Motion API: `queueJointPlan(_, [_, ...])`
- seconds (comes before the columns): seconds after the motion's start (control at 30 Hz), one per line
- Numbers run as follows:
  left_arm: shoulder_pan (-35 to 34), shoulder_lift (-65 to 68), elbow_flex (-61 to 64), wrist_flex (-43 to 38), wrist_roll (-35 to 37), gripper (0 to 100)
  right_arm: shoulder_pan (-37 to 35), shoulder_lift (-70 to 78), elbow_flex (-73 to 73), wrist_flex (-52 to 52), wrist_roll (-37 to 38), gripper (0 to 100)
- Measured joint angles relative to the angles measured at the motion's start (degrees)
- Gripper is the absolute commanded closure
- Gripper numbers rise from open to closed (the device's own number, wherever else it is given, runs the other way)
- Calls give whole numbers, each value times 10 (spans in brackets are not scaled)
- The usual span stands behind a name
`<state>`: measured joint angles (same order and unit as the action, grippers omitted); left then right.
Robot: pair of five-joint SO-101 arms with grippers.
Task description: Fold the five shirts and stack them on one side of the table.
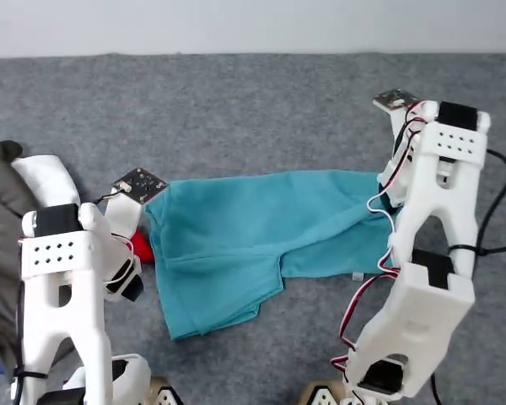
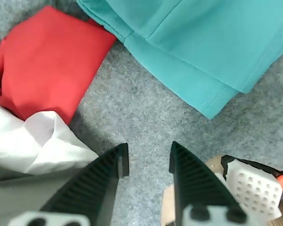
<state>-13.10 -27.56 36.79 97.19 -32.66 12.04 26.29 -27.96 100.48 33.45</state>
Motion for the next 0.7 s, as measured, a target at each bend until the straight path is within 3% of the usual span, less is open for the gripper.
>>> queueJointPlan(0.23, [0, 0, 0, 0, 0, 855, 15, -83, 55, 0, -20, 708])
queueJointPlan(0.47, [9, 0, 2, 0, 0, 857, -7, -183, 140, 0, -21, 986])
queueJointPlan(0.7, [98, 32, 27, 0, 0, 918, -2, -208, 184, 0, -21, 989])
